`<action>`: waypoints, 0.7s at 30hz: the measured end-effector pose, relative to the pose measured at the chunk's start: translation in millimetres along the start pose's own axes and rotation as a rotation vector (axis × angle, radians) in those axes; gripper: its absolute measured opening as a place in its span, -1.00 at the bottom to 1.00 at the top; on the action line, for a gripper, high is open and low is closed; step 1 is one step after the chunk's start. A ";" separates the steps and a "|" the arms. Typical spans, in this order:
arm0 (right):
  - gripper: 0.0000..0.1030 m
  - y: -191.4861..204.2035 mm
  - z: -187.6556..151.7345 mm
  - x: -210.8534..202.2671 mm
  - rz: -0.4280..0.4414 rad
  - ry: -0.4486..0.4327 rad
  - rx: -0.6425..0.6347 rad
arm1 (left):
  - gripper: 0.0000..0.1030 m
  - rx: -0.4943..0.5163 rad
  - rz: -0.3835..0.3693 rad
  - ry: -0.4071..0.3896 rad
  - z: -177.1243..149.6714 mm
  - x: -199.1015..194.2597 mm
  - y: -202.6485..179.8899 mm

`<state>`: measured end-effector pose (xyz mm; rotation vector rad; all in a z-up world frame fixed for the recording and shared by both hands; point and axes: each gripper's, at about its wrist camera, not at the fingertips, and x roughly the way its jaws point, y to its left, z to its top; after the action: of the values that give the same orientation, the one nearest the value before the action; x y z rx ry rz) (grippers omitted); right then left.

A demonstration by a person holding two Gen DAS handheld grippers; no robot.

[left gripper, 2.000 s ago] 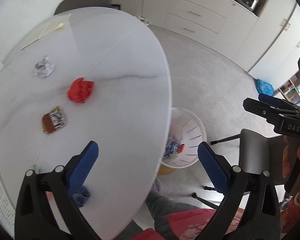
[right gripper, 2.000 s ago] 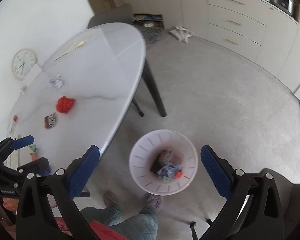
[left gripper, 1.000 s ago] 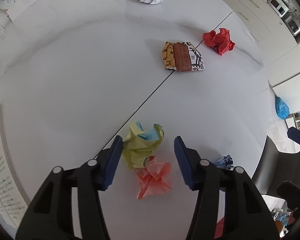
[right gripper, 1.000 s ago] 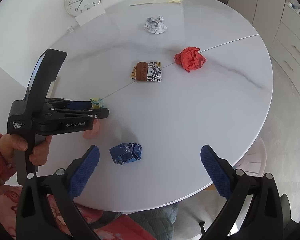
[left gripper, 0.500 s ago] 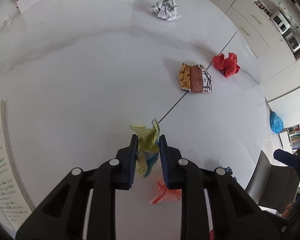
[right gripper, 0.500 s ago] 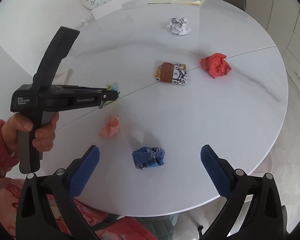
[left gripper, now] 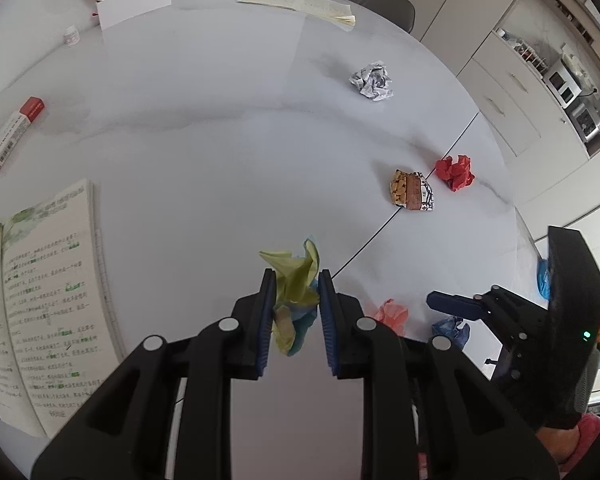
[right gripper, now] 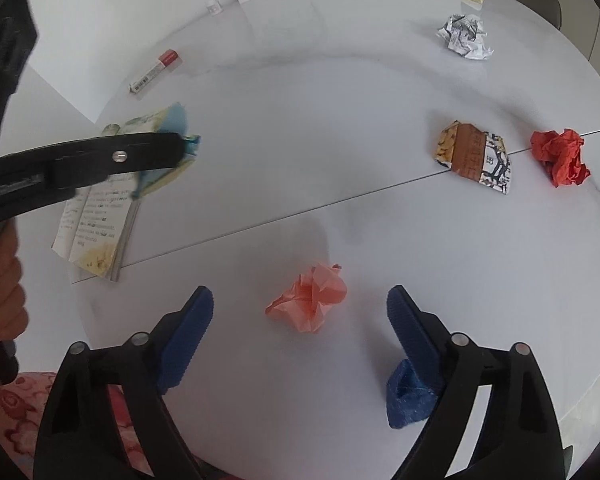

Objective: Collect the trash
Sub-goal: 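Grasp the yellow-green tissue with the left tool while the right tool grasps the pink paper flower, then carry the tissue and pink flower over the white bin and release both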

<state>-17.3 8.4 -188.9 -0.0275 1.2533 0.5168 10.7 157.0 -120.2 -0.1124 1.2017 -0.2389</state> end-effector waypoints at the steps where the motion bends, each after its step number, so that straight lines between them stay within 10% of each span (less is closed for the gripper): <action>1: 0.54 1.4 0.8 6.6 -0.013 0.011 0.001 | -0.58 -0.006 -0.001 -0.002 -2.7 -3.8 4.4; 11: -0.24 20.5 8.5 34.5 -0.124 0.045 -0.059 | -0.58 -0.010 -0.015 0.022 -15.3 -5.5 22.9; 21: -0.42 13.9 13.9 26.6 -0.093 0.033 -0.042 | -0.58 0.028 -0.043 0.021 -12.7 -5.1 10.7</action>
<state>-4.6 34.4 -204.9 -0.1300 1.2668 0.4636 -1.6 169.2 -122.4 -0.1114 1.2173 -0.2948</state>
